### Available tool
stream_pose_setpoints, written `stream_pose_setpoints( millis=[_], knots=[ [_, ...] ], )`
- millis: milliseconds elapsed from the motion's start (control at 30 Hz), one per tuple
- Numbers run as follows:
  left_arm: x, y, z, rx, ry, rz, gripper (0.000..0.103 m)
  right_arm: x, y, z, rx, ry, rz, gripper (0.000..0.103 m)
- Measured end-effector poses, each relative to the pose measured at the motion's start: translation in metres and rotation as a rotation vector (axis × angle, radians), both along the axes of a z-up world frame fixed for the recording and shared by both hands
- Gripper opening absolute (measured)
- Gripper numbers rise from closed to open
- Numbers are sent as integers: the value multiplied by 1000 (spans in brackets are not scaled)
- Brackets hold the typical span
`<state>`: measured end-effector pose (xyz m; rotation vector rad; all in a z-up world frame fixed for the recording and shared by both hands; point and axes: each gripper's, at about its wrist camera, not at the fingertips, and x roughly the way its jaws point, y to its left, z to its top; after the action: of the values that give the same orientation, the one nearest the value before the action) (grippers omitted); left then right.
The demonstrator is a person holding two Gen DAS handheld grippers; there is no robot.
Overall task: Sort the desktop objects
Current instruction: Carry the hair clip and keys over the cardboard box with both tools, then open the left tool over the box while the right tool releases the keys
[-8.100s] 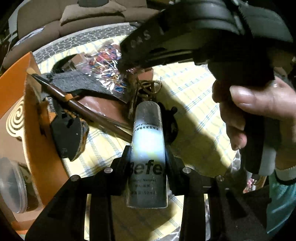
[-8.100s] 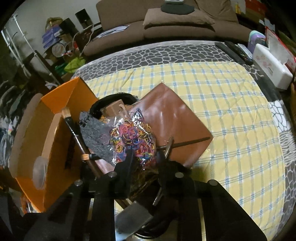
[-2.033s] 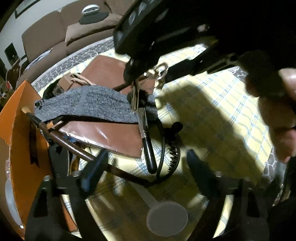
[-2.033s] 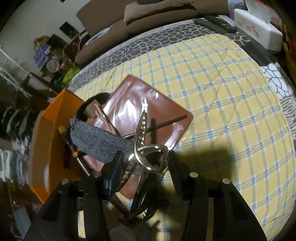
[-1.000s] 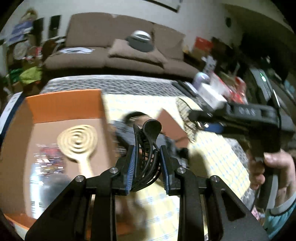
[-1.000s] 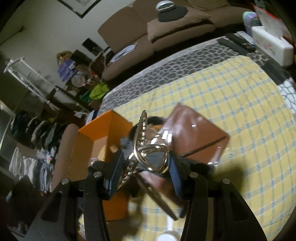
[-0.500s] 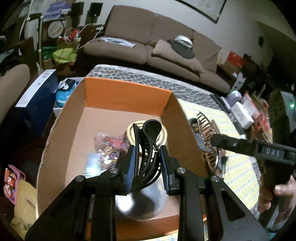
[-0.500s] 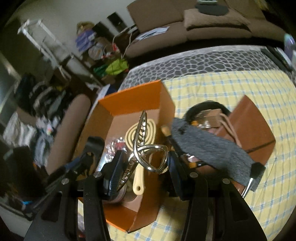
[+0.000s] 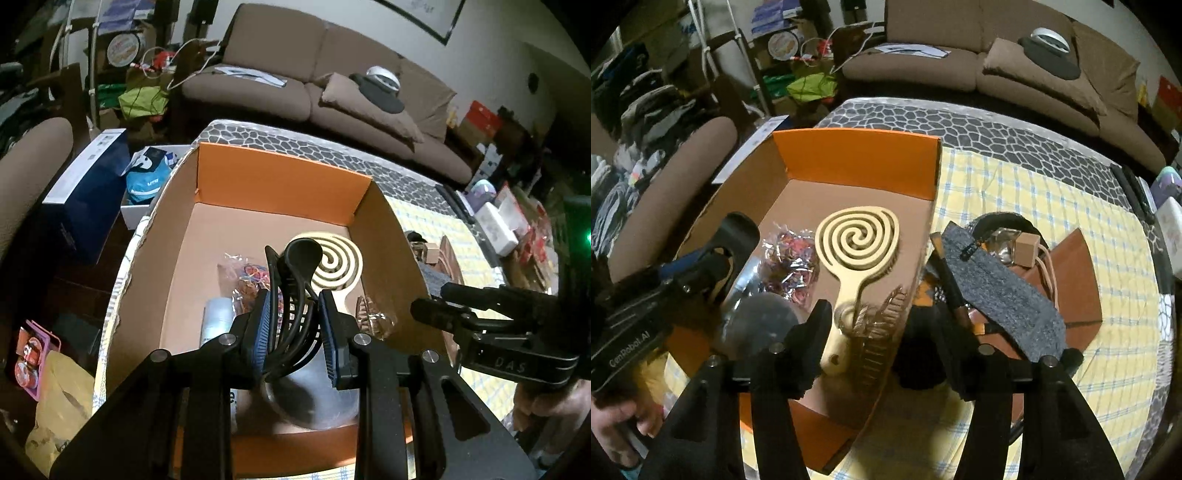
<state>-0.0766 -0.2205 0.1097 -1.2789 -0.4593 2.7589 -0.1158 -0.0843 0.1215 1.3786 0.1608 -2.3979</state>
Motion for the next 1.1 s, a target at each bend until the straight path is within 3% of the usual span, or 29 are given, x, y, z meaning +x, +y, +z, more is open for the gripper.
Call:
stream_pose_setpoints(
  millis=[267,567,900,933,1000,1067,1100],
  knots=[
    [2,7,-3,2,-30,-22,24,-2,4,6,-42,9,-8,57],
    [5,58,-12,72,-96,-190,24,-6,19,11,-122,-4,-57,62],
    [8,109,-30,-72,-170,-297,25,-7,27,11,-124,-9,-77,64],
    [9,107,-31,-77,-169,-297,27,-7,27,11,-124,-10,-77,65],
    [10,106,-29,-70,-165,-292,42,-7,27,11,-126,-9,-77,67],
    [10,100,-23,-38,-145,-272,67,-7,28,11,-127,-10,-78,70],
    [11,96,-18,-32,-121,-251,73,-7,28,11,-130,-10,-81,72]
  ],
)
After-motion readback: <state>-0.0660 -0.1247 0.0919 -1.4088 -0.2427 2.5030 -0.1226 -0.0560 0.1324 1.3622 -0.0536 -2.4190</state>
